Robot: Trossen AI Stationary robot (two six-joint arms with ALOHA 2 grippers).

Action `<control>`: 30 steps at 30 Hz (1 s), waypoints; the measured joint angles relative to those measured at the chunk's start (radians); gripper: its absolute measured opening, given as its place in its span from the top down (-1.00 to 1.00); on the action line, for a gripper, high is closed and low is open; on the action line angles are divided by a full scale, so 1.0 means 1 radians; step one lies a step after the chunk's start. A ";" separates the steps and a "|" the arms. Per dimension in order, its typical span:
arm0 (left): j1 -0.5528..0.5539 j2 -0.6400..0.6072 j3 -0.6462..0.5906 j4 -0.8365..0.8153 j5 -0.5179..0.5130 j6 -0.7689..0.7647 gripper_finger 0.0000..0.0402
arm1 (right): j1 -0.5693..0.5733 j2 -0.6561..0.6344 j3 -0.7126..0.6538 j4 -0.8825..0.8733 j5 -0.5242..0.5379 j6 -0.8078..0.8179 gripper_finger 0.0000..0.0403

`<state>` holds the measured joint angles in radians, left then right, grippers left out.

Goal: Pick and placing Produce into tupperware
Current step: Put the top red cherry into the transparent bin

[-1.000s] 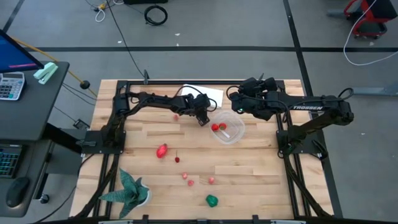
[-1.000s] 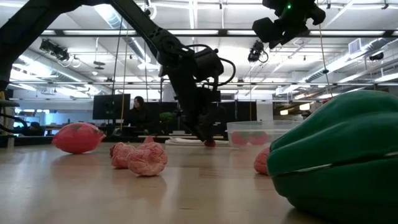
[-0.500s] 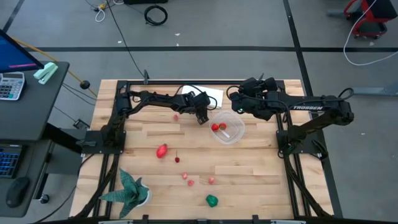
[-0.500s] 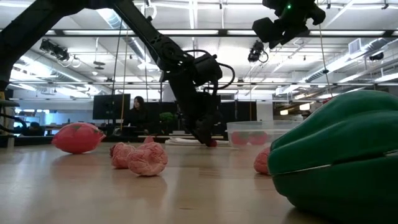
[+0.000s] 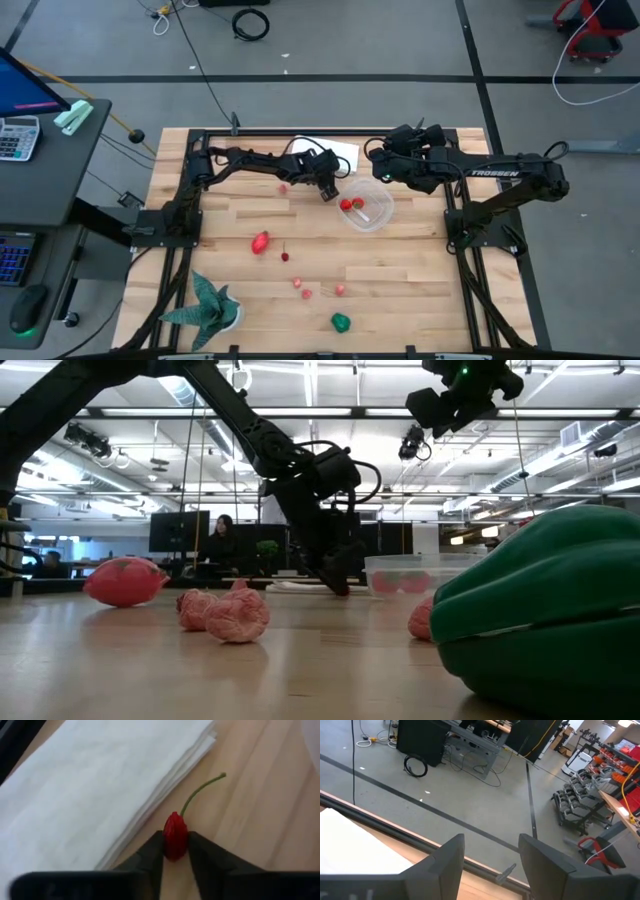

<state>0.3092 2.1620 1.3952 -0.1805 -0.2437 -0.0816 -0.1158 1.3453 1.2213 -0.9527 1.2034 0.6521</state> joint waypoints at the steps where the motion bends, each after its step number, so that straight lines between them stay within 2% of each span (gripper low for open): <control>1: 0.000 0.000 0.000 0.000 0.000 -0.011 0.68 | 0.000 0.000 0.000 0.000 0.000 0.000 0.02; 4: -0.005 0.000 0.000 0.005 -0.005 -0.012 0.92 | 0.000 0.000 0.000 0.000 0.000 0.000 0.02; 11: -0.030 -0.012 -0.002 -0.005 -0.016 -0.010 0.95 | 0.000 0.000 0.000 0.000 0.000 0.000 0.02; 18: -0.079 -0.107 -0.002 -0.019 -0.035 0.019 0.95 | 0.000 0.000 0.000 0.000 0.000 0.000 0.02; 24: -0.143 -0.193 -0.002 0.001 -0.118 0.018 0.95 | 0.000 0.000 0.000 0.000 0.000 -0.001 0.02; 27: -0.189 -0.214 -0.002 0.044 -0.107 0.016 0.95 | 0.000 0.000 0.000 0.000 0.001 -0.001 0.02; 30: -0.233 -0.211 -0.002 0.115 -0.040 0.016 0.94 | 0.000 0.000 0.000 0.000 0.002 -0.001 0.02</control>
<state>0.0761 1.9510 1.3930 -0.0659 -0.2835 -0.0655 -0.1154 1.3453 1.2213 -0.9527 1.2056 0.6514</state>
